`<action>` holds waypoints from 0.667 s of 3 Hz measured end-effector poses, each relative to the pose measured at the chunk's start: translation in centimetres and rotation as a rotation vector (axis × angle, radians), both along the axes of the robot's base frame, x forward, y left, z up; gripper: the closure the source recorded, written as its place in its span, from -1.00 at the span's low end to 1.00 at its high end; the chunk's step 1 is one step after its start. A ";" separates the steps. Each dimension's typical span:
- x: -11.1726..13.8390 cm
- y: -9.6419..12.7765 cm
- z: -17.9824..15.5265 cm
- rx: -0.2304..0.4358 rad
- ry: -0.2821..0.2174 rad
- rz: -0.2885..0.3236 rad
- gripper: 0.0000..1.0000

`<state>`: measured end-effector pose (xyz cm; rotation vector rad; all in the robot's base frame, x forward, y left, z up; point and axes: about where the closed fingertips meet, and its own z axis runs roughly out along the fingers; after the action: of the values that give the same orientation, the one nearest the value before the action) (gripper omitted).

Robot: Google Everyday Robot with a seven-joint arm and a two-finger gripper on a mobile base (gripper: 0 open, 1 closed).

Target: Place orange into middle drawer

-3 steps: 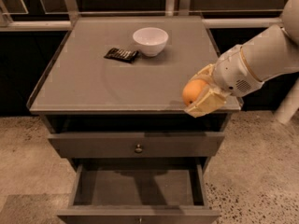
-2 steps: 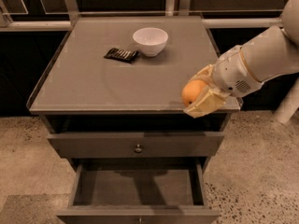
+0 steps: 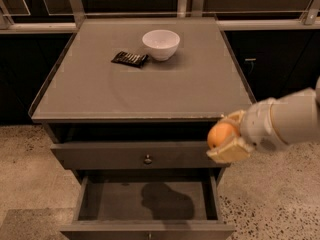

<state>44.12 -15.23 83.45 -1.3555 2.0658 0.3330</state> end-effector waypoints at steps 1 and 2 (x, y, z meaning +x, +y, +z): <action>-2.5 -2.4 -6.2 0.012 0.044 -0.117 1.00; -3.9 -4.0 -12.2 0.027 0.116 -0.193 1.00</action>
Offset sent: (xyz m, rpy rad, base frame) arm -0.0529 -0.0616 -0.1885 0.0499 0.2026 -0.2849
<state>40.25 -19.20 71.27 -1.1325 2.2589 0.3617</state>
